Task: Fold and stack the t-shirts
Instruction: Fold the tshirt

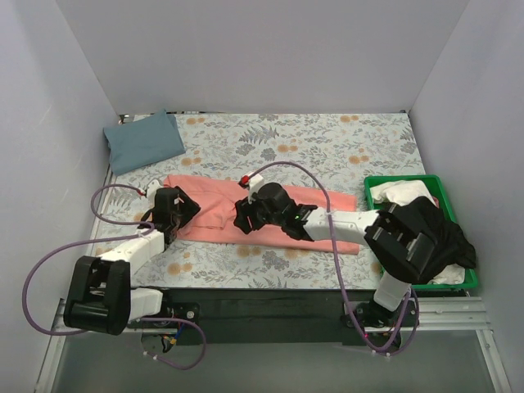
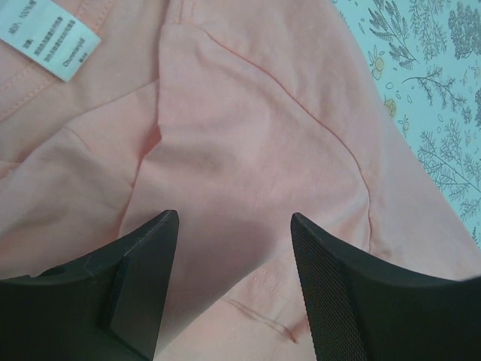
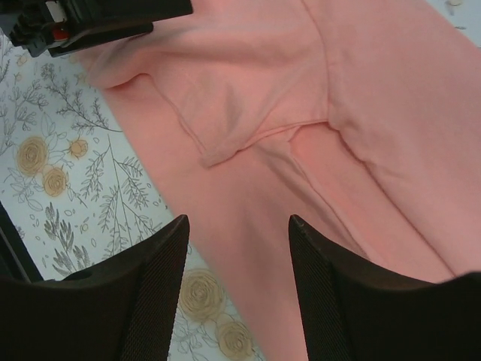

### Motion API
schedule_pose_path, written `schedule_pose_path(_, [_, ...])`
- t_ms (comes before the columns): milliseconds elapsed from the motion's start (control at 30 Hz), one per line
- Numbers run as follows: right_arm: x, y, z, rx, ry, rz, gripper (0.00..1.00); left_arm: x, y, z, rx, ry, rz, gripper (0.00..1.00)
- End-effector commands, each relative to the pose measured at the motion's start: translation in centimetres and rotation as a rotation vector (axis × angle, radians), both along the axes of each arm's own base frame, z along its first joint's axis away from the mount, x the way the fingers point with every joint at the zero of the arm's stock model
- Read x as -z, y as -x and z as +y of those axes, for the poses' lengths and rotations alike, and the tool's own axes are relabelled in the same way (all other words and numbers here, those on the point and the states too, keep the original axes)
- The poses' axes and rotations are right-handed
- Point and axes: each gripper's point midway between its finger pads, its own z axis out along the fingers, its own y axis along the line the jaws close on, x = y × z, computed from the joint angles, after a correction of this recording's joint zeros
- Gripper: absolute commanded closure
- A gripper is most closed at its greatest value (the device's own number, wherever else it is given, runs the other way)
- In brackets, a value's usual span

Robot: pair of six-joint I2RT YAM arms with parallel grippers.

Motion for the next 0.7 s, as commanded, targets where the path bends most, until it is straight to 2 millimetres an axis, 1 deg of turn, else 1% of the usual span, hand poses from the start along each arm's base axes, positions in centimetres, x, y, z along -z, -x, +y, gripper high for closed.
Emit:
schedule_pose_path(0, [-1.8, 0.1, 4.2, -0.033, -0.083, -0.005, 0.39, -1.1, -1.6, -0.7, 0.045, -0.002, -0.085, 0.39])
schedule_pose_path(33, [-2.2, 0.0, 5.1, -0.037, -0.095, -0.014, 0.39, -0.9, -1.6, -0.6, 0.039, -0.009, -0.083, 0.37])
schedule_pose_path(67, [-2.1, 0.4, 5.9, -0.051, -0.096, -0.014, 0.39, -0.5, -1.5, -0.4, 0.033, -0.015, -0.074, 0.37])
schedule_pose_path(100, [-0.9, -0.1, 6.1, -0.023, -0.072, -0.014, 0.39, -0.3, -1.5, -0.2, 0.024, -0.021, -0.072, 0.36])
schedule_pose_path(133, [-1.4, -0.5, 6.8, -0.02, -0.086, -0.02, 0.39, -0.3, -1.6, -0.2, 0.021, -0.015, -0.084, 0.36])
schedule_pose_path(167, [-1.1, -0.5, 7.2, -0.018, -0.084, -0.016, 0.4, 0.3, -1.4, -0.2, 0.02, -0.016, -0.071, 0.35])
schedule_pose_path(200, [0.1, -0.7, 7.4, -0.011, -0.064, -0.009, 0.4, 0.5, -1.4, -0.2, 0.016, -0.016, -0.068, 0.34])
schedule_pose_path(267, [0.8, -1.2, 7.9, 0.009, -0.054, -0.01, 0.41, 1.0, -1.5, -0.2, 0.016, -0.017, -0.059, 0.34])
schedule_pose_path(300, [1.1, -1.6, 7.8, 0.03, -0.045, -0.015, 0.41, 1.4, -1.4, -0.1, 0.015, -0.021, -0.046, 0.34])
schedule_pose_path(400, [1.8, -2.1, 7.8, 0.055, -0.031, -0.017, 0.41, 2.1, -1.2, -0.1, 0.015, -0.02, -0.032, 0.33])
schedule_pose_path(567, [3.1, -2.1, 7.7, 0.065, -0.003, -0.011, 0.43, 1.8, -1.3, 0.0, 0.012, -0.018, -0.044, 0.33])
schedule_pose_path(667, [3.5, -1.8, 7.9, 0.059, 0.002, -0.002, 0.44, 1.8, -1.3, -0.1, 0.018, -0.013, -0.046, 0.32])
